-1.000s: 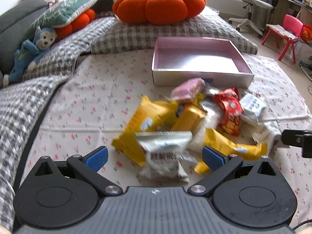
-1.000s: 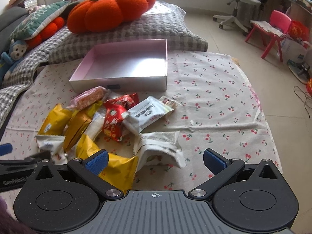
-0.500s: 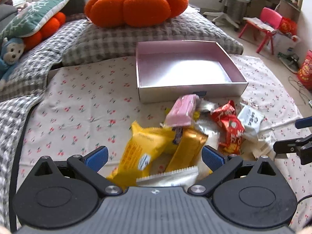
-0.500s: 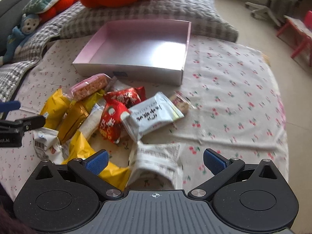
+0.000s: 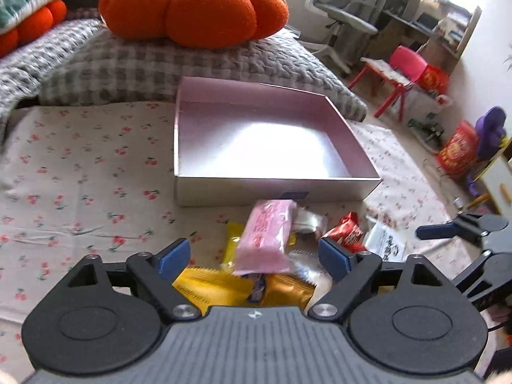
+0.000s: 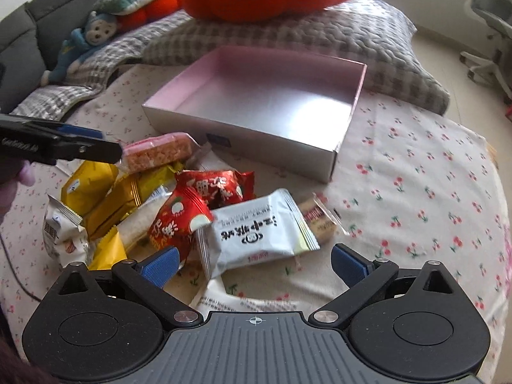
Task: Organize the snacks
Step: 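Grasp the pink bar with the left tool while the right tool grasps the white packet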
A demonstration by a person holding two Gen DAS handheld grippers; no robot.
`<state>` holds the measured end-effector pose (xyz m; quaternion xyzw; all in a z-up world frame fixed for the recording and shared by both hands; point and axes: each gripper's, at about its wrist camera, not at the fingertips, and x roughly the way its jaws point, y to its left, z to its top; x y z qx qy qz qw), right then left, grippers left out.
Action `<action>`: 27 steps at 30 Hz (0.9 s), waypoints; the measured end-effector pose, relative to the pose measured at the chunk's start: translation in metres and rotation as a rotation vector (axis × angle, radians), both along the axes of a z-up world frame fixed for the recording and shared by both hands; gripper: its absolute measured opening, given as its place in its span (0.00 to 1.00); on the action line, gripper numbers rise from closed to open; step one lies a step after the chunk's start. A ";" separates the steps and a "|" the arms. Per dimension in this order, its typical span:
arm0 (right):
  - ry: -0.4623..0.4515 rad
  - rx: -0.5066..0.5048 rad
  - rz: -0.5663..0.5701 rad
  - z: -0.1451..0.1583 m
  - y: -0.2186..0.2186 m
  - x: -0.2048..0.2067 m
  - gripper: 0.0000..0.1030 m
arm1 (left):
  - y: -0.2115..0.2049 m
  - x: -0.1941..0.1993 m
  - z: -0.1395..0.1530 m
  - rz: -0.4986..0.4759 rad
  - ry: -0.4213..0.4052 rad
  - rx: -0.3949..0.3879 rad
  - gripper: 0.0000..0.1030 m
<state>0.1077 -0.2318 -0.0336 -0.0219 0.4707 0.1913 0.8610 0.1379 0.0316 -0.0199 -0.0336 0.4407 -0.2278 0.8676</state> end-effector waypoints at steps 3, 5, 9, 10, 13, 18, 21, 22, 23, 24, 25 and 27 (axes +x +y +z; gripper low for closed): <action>-0.022 -0.011 0.023 -0.003 0.004 0.004 0.96 | 0.000 0.008 -0.006 0.007 0.030 -0.033 0.73; -0.035 -0.011 0.034 -0.005 0.006 0.004 0.96 | 0.001 0.013 -0.011 0.017 0.061 -0.052 0.68; -0.053 -0.017 0.037 -0.008 0.010 0.006 0.91 | 0.004 0.018 -0.018 0.045 0.099 -0.086 0.59; -0.054 -0.022 0.038 -0.010 0.010 0.006 0.89 | 0.005 0.019 -0.018 0.047 0.101 -0.096 0.57; -0.060 -0.044 0.041 -0.014 0.013 0.005 0.85 | 0.006 0.018 -0.018 0.049 0.103 -0.115 0.52; -0.089 -0.070 0.047 -0.016 0.017 0.001 0.82 | 0.001 0.016 -0.020 0.036 0.105 -0.112 0.47; -0.102 -0.087 0.054 -0.016 0.021 0.000 0.80 | -0.002 0.015 -0.022 0.027 0.103 -0.100 0.39; -0.105 -0.090 0.056 -0.016 0.022 -0.001 0.78 | -0.004 0.017 -0.022 0.026 0.102 -0.096 0.39; -0.109 -0.097 0.059 -0.016 0.024 -0.001 0.77 | -0.006 0.018 -0.022 0.027 0.099 -0.092 0.39; -0.114 -0.103 0.063 -0.016 0.025 -0.002 0.75 | -0.006 0.017 -0.022 0.027 0.096 -0.091 0.37; -0.118 -0.105 0.070 -0.016 0.026 -0.002 0.70 | -0.005 0.017 -0.022 0.029 0.092 -0.090 0.36; -0.122 -0.104 0.075 -0.015 0.027 -0.003 0.64 | -0.005 0.017 -0.020 0.033 0.086 -0.092 0.32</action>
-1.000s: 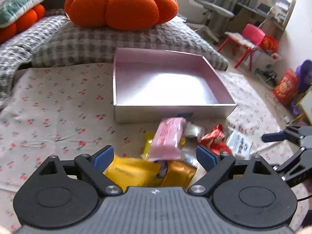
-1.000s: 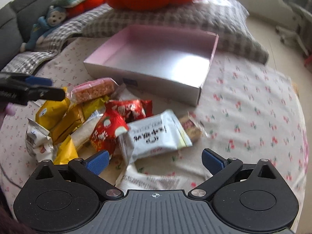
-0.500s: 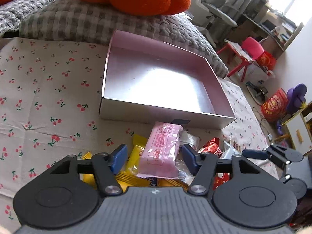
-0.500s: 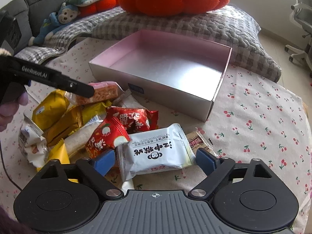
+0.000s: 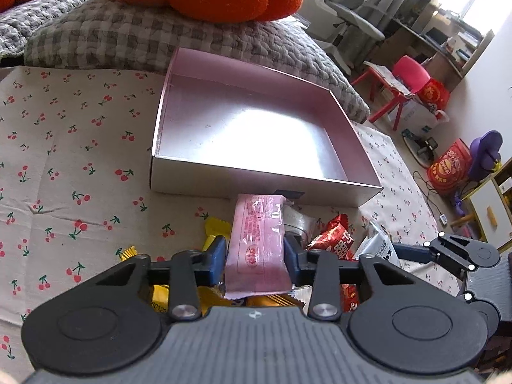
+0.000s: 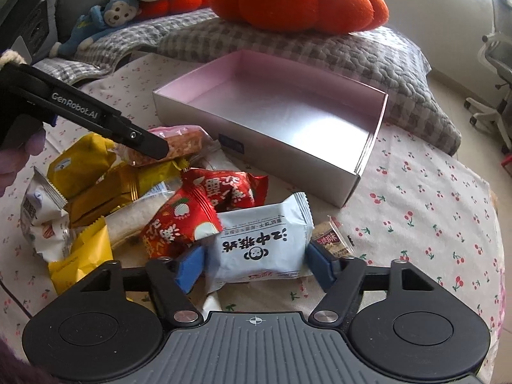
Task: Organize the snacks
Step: 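Grasp the pink bar with the left tool while the right tool grasps the white packet, then carry the pink bar and white packet into the box with both tools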
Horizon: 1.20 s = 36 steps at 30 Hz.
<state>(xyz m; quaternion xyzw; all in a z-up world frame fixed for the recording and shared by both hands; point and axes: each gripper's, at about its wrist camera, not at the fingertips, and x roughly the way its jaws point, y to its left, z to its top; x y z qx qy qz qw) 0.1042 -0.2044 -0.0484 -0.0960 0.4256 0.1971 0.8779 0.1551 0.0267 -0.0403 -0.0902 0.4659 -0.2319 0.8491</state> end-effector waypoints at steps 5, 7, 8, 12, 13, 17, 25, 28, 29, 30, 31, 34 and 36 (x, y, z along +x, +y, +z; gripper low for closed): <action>0.000 0.006 0.002 0.000 0.001 -0.001 0.57 | 0.001 -0.002 0.003 0.003 -0.011 0.000 0.29; 0.001 0.007 0.004 0.000 0.001 -0.001 0.56 | 0.002 -0.003 0.004 0.005 -0.015 0.004 0.29; 0.001 0.009 0.005 0.001 0.001 -0.001 0.55 | 0.002 -0.004 0.005 0.007 -0.016 0.004 0.29; -0.007 0.008 0.007 0.004 -0.001 -0.003 0.54 | 0.003 -0.006 0.009 0.015 -0.022 -0.001 0.29; -0.009 0.009 0.006 0.004 -0.001 -0.003 0.53 | 0.003 -0.007 0.009 0.016 -0.023 -0.003 0.29; -0.013 0.016 0.000 0.007 -0.004 -0.003 0.50 | 0.003 -0.008 0.011 0.012 -0.030 -0.006 0.29; -0.034 0.034 -0.013 0.015 -0.009 -0.005 0.49 | 0.002 -0.009 0.015 0.011 -0.041 -0.010 0.29; -0.042 0.042 -0.023 0.018 -0.012 -0.006 0.48 | 0.004 -0.010 0.017 0.019 -0.045 -0.014 0.29; -0.045 0.044 -0.028 0.019 -0.013 -0.005 0.48 | 0.004 -0.010 0.017 0.021 -0.047 -0.015 0.29; -0.047 0.047 -0.032 0.020 -0.014 -0.006 0.48 | 0.004 -0.010 0.018 0.023 -0.049 -0.014 0.29; -0.050 0.050 -0.036 0.021 -0.015 -0.006 0.48 | 0.004 -0.011 0.018 0.024 -0.051 -0.015 0.29; -0.059 0.057 -0.043 0.025 -0.019 -0.006 0.48 | 0.005 -0.011 0.021 0.029 -0.056 -0.021 0.29; -0.065 0.062 -0.048 0.028 -0.021 -0.006 0.48 | 0.007 -0.013 0.023 0.033 -0.063 -0.024 0.29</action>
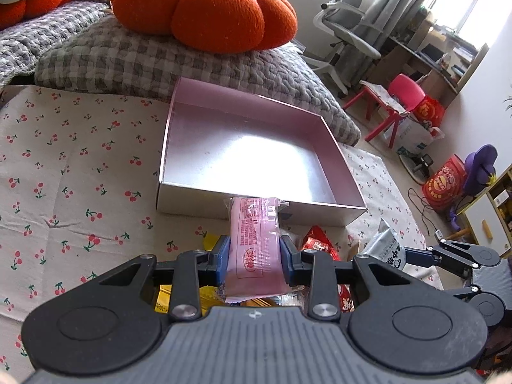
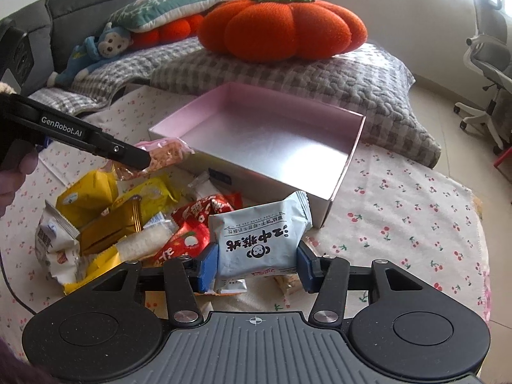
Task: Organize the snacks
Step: 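Carry the pink bar and white packet into the box with both tools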
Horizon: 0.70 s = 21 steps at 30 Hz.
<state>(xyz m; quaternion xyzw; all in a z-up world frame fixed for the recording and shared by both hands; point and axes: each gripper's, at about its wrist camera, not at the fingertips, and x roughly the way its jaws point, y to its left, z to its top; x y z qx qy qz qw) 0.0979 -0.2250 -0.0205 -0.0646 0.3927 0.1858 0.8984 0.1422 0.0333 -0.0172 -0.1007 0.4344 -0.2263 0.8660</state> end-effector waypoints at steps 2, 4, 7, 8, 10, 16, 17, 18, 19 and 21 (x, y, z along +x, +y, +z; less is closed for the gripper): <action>-0.008 0.007 -0.010 0.003 -0.002 0.000 0.48 | 0.001 0.001 0.003 0.004 -0.008 -0.001 0.29; -0.019 0.016 -0.025 0.006 -0.004 0.000 0.48 | 0.001 0.002 0.005 0.009 -0.019 -0.005 0.29; -0.031 0.045 -0.054 0.011 -0.009 0.003 0.48 | 0.002 0.003 0.010 0.024 -0.040 -0.019 0.29; -0.033 0.056 -0.062 0.013 -0.010 0.004 0.48 | 0.003 0.003 0.011 0.028 -0.049 -0.022 0.28; -0.038 0.078 -0.080 0.016 -0.012 0.008 0.48 | 0.003 0.004 0.014 0.034 -0.076 -0.020 0.28; -0.031 0.124 -0.134 0.018 -0.012 0.023 0.48 | 0.004 0.013 0.016 0.065 -0.096 -0.008 0.05; -0.026 0.128 -0.145 0.017 -0.012 0.025 0.48 | 0.004 0.014 0.015 0.071 -0.082 0.001 0.05; -0.019 0.133 -0.150 0.016 -0.012 0.026 0.48 | 0.005 0.014 0.013 0.059 -0.062 0.005 0.05; -0.008 0.138 -0.148 0.014 -0.012 0.026 0.48 | 0.006 0.014 0.013 0.038 -0.051 0.011 0.09; 0.000 0.128 -0.136 0.013 -0.012 0.024 0.48 | 0.004 0.012 0.010 -0.001 -0.044 0.052 0.24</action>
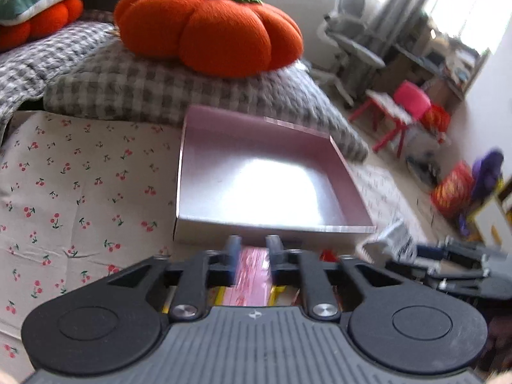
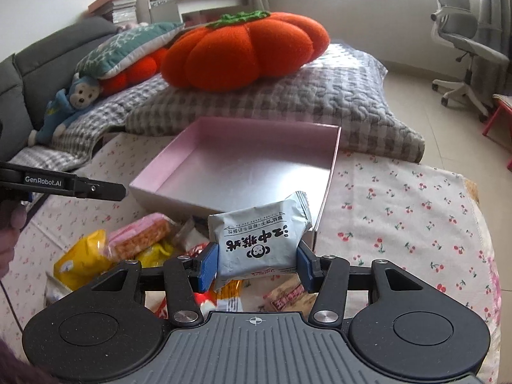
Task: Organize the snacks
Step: 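Carry the pink bar and white packet into the box with both tools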
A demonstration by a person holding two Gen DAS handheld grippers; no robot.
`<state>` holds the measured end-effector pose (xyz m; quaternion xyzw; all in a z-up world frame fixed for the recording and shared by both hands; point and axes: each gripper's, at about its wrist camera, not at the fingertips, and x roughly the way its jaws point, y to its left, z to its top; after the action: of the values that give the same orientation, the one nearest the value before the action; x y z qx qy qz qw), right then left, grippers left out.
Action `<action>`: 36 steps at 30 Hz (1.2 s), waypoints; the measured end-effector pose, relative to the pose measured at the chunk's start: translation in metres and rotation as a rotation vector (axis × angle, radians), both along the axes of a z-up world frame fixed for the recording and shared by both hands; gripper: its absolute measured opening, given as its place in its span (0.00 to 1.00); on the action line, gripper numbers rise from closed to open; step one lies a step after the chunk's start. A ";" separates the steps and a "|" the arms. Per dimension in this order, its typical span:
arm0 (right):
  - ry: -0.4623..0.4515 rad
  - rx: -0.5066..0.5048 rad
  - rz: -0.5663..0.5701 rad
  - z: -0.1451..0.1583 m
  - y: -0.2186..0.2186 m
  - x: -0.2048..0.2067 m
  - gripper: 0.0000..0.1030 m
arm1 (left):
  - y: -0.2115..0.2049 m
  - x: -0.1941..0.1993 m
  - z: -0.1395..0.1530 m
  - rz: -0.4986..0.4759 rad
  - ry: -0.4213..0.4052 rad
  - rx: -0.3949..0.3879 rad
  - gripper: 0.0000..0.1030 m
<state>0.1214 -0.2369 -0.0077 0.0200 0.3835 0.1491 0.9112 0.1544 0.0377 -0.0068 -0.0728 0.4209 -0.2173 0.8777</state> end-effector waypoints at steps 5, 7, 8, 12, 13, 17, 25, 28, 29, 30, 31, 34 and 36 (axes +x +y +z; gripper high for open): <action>0.017 0.001 0.003 -0.002 0.003 -0.001 0.49 | -0.006 0.002 -0.018 -0.043 0.056 0.064 0.35; 0.020 -0.001 0.009 -0.003 0.006 -0.001 0.49 | -0.011 0.002 -0.023 -0.054 0.068 0.078 0.38; 0.021 -0.002 0.013 -0.003 0.007 -0.002 0.49 | -0.013 0.002 -0.024 -0.058 0.073 0.084 0.40; 0.024 -0.015 0.033 -0.005 0.012 -0.004 0.49 | -0.021 0.002 -0.031 -0.069 0.093 0.111 0.37; 0.025 -0.017 0.036 -0.006 0.013 -0.004 0.49 | -0.022 0.002 -0.032 -0.065 0.094 0.117 0.36; 0.023 -0.030 0.041 -0.006 0.016 -0.005 0.49 | -0.018 0.000 -0.025 -0.049 0.087 0.093 0.29; 0.000 -0.011 0.016 0.004 0.011 -0.004 0.49 | -0.014 -0.013 0.007 -0.076 -0.003 0.040 0.28; -0.010 -0.013 0.003 0.007 0.010 0.000 0.49 | -0.017 -0.009 0.013 -0.053 -0.045 0.045 0.28; -0.012 -0.015 -0.003 0.007 0.010 0.002 0.49 | -0.020 -0.005 0.013 -0.044 -0.060 0.059 0.28; -0.013 -0.015 -0.009 0.008 0.010 0.005 0.49 | -0.022 -0.002 0.012 -0.033 -0.075 0.073 0.28; -0.014 -0.014 -0.016 0.008 0.010 0.009 0.49 | -0.024 0.002 0.011 -0.027 -0.083 0.081 0.28; -0.014 -0.014 -0.040 0.007 0.013 0.022 0.49 | -0.029 0.016 0.005 -0.005 -0.105 0.105 0.28; -0.012 -0.019 -0.056 0.006 0.016 0.034 0.49 | -0.031 0.025 0.002 0.008 -0.115 0.112 0.29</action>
<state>0.1552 -0.2206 -0.0020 0.0211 0.3789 0.1202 0.9174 0.1790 0.0071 -0.0047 -0.0124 0.3810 -0.1937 0.9040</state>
